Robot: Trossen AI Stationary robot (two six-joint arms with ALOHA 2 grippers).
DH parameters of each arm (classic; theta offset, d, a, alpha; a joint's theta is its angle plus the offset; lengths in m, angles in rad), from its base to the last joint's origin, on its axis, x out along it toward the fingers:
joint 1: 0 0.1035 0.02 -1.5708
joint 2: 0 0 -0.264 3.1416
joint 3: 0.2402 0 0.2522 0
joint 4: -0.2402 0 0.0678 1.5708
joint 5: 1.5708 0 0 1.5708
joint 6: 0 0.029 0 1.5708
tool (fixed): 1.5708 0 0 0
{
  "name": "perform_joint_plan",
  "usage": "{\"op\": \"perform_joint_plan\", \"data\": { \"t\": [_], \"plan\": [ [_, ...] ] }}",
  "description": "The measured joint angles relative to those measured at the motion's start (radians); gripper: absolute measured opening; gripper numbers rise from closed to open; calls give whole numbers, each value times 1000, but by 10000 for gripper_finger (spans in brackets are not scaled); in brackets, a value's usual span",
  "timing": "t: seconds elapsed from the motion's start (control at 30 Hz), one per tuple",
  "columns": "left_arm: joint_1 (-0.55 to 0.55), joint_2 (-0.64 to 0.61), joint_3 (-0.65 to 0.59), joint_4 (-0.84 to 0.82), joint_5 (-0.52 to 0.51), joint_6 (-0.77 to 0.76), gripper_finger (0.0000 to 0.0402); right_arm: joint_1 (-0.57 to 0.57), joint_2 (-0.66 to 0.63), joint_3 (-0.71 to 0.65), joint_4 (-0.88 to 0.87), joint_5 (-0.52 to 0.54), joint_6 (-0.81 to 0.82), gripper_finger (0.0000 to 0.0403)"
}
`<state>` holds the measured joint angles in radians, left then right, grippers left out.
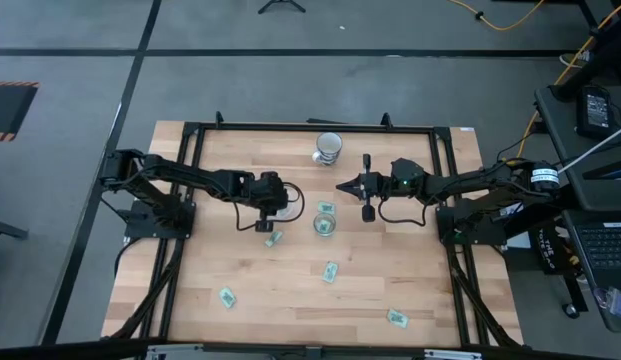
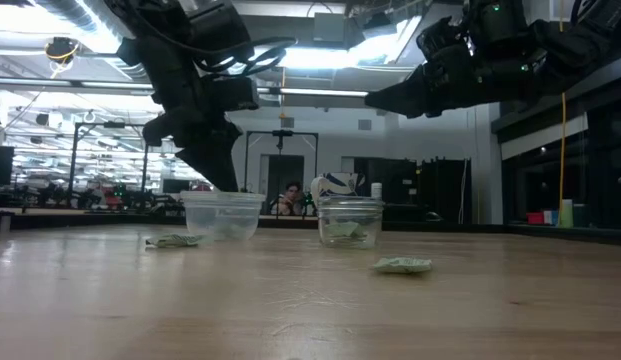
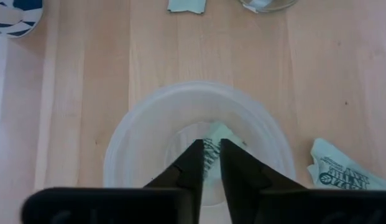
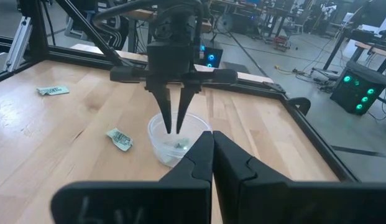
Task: Pick and place Stevia / Truvia into bins
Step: Put the stevia packet into the plastic container, then put the stevia packet into the transparent container
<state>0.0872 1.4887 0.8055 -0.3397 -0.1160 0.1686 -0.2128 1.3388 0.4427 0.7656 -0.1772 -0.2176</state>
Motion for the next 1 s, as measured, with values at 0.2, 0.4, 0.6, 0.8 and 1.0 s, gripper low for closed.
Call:
{"op": "perform_joint_plan", "data": {
  "t": [0.2,0.4,0.6,0.8,1.0],
  "plan": [
    [0,0,0,0,-70,-1,99,0,0,0,0,0,2,7],
    [-2,-15,0,-3,-73,13,97,0,0,0,0,0,2,7],
    [-2,-106,0,13,-74,24,50,0,0,0,-1,1,1,7],
    [-30,-233,0,50,-33,28,4,0,0,0,-1,1,1,7],
    [-64,-353,0,15,-6,37,2,0,-1,0,10,1,14,7]
  ]
}}
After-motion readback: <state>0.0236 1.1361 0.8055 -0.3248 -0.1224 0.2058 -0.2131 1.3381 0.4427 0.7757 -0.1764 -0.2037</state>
